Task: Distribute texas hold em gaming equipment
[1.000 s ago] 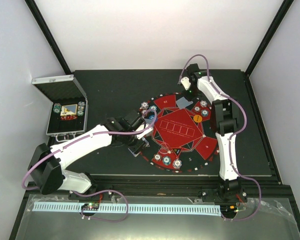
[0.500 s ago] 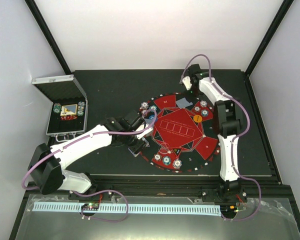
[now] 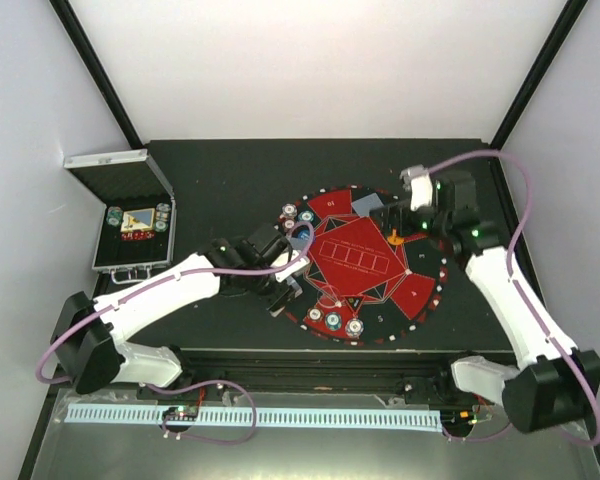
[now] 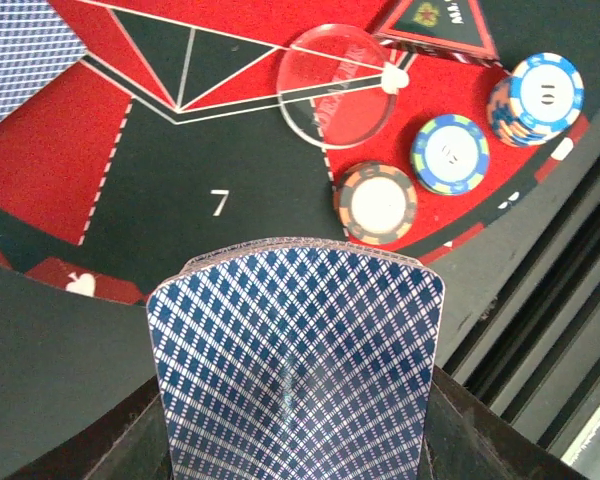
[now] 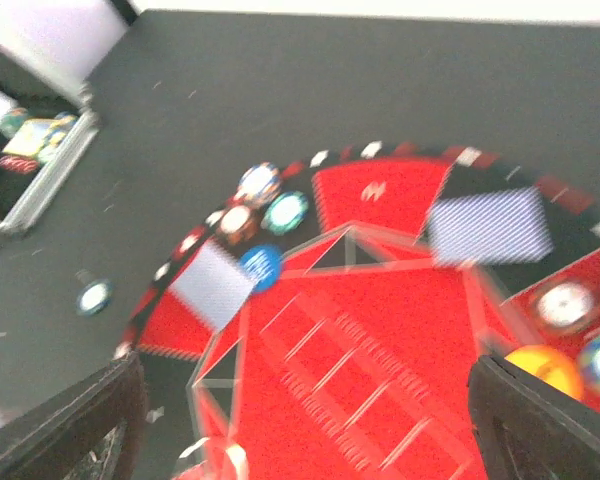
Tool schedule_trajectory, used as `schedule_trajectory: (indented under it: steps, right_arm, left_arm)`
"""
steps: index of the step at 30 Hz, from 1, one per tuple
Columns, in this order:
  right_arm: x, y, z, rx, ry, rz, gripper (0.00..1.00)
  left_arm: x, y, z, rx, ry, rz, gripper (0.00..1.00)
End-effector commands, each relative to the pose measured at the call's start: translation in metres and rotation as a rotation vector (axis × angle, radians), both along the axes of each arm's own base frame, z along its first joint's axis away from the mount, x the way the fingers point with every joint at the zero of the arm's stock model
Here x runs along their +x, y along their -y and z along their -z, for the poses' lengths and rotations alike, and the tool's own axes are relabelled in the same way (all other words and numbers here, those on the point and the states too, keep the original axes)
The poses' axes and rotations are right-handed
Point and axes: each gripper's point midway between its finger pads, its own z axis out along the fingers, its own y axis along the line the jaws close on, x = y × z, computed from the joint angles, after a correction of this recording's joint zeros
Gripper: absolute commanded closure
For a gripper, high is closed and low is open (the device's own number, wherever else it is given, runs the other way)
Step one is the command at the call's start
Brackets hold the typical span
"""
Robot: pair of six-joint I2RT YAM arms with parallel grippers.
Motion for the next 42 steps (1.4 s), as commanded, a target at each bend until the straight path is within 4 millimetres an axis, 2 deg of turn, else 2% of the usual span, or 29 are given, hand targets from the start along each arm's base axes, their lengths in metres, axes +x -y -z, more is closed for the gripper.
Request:
schedule_trajectory:
  steps: [1,4,6,10,13,20,30,42]
  right_arm:
    - [-0.055,-0.029,0.051,0.274,-0.266,-0.079,0.12]
    - [-0.096,-0.055,0.076,0.434,-0.398,-0.202,0.11]
    - [-0.117,-0.068,0.092,0.493,-0.457,-0.246,0.1]
    - [-0.149,-0.093,0.114,0.512,-0.565,-0.357,0.1]
    - [-0.164,-0.11,0.118,0.486,-0.593,-0.448,0.11]
    - [-0.171,-0.133,0.119,0.456,-0.584,-0.563,0.13]
    - [-0.183,-0.162,0.14,0.424,-0.639,-0.665,0.22]
    - [-0.182,-0.172,0.155,0.394,-0.66,-0.692,0.33]
  left_arm:
    - [-0.011,0.015,-0.008,-0.048,0.014,0.077,0.47]
    - [-0.02,0.022,-0.005,-0.033,0.01,0.118,0.48]
    - [-0.025,0.026,-0.004,-0.025,0.009,0.143,0.47]
    - [-0.037,0.034,-0.002,-0.013,-0.002,0.194,0.47]
    - [-0.045,0.039,-0.002,-0.015,-0.012,0.225,0.47]
    - [-0.057,0.045,-0.004,-0.034,-0.029,0.263,0.47]
    - [-0.061,0.047,-0.006,-0.046,-0.03,0.278,0.47]
    - [-0.062,0.048,-0.008,-0.053,-0.028,0.287,0.48]
